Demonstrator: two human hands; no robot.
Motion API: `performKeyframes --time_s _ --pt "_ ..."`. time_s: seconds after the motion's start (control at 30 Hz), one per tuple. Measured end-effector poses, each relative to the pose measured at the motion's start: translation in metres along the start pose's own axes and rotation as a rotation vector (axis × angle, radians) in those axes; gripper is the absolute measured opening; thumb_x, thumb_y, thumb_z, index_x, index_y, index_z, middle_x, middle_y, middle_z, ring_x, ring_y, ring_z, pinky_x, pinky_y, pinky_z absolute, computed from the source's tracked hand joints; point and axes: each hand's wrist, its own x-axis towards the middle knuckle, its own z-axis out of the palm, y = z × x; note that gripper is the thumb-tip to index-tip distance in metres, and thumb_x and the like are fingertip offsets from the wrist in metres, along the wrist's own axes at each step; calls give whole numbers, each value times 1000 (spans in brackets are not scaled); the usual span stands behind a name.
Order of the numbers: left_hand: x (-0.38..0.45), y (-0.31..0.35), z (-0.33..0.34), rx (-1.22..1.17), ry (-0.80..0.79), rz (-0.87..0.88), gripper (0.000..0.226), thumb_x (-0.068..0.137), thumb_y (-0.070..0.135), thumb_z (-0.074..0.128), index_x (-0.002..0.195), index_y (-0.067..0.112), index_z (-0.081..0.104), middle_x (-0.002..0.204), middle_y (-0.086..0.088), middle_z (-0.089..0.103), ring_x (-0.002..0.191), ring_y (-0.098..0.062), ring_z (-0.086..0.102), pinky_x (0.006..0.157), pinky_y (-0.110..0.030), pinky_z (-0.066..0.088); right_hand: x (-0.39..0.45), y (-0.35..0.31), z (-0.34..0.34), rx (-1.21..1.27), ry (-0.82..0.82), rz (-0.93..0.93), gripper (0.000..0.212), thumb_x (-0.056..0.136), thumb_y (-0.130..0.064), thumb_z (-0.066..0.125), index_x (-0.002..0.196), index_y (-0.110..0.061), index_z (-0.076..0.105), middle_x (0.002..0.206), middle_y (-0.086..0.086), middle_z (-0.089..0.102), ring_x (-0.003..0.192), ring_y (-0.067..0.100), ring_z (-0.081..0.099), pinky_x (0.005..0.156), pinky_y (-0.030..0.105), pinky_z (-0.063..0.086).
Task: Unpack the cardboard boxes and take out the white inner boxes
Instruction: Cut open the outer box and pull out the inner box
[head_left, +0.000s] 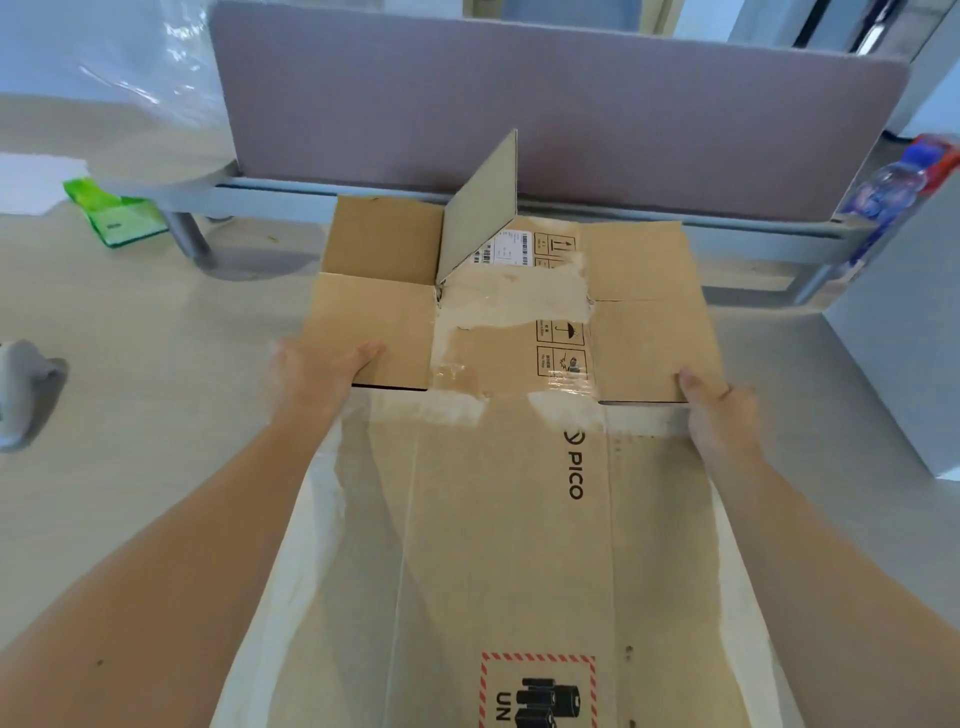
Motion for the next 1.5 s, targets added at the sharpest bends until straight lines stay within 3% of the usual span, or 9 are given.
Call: performKeyframes --time_s 0.1,0.4,0.57,0.77,0.97,1.07,1.23,1.4,1.5 --pt "-15 11 -37 -123 37 14 83 73 47 73 129 -3 37 128 -16 48 119 -32 47 92 -39 38 -18 -31 -13 -10 -46 -84 56 87 -44 55 118 3 53 118 22 58 110 36 55 89 40 41" --pt "-87 10 -158 -243 329 -28 83 71 54 71 122 -2 38 123 -19 52 114 -36 50 81 -39 38 -85 -123 -48 12 -201 -390 53 89 -44 51 111 5 54 106 21 58 90 31 51 73 32 34" --pt "-143 -17 -224 -257 526 -65 83 71 54 70 122 -3 36 125 -21 52 116 -38 49 90 -43 39 -141 -146 -48 52 -305 -568 56 91 -44 49 121 3 47 115 19 55 107 33 51 76 32 32" --pt "-217 -86 -304 -278 760 -214 81 72 56 69 121 1 35 122 -20 52 111 -40 51 75 -41 39 -236 -161 -18 70 -532 -697 55 91 -45 49 120 2 47 117 17 56 108 34 53 74 34 33" --pt "-299 -164 -382 -294 1003 -402 79 71 54 71 119 2 37 120 -19 53 109 -39 52 73 -40 37 -358 -164 24 55 -795 -828 57 88 -49 51 115 2 53 113 17 61 103 35 57 76 36 40" --pt "-338 -207 -417 -310 1092 -478 78 70 55 71 117 2 38 119 -19 54 108 -38 53 73 -40 38 -427 -160 40 32 -907 -891 57 88 -49 52 114 2 55 113 18 61 106 36 56 82 37 41" --pt "-408 -283 -471 -338 1242 -583 83 70 56 71 121 0 37 121 -19 53 111 -38 52 76 -39 38 -553 -140 63 14 -1083 -986 55 87 -49 52 111 1 56 108 17 63 99 35 58 77 37 42" --pt "-477 -378 -545 -343 1355 -672 91 55 69 72 115 4 48 112 -14 61 100 -36 58 82 -43 50 -700 -109 77 11 -1217 -1060 54 87 -49 53 112 0 54 108 16 62 97 34 58 71 33 39" --pt "-517 -422 -594 -315 1420 -718 86 64 62 72 119 2 44 114 -16 58 105 -36 56 82 -42 45 -789 -92 85 19 -1298 -1089 53 88 -48 53 113 -1 54 108 16 62 95 34 59 70 34 41"
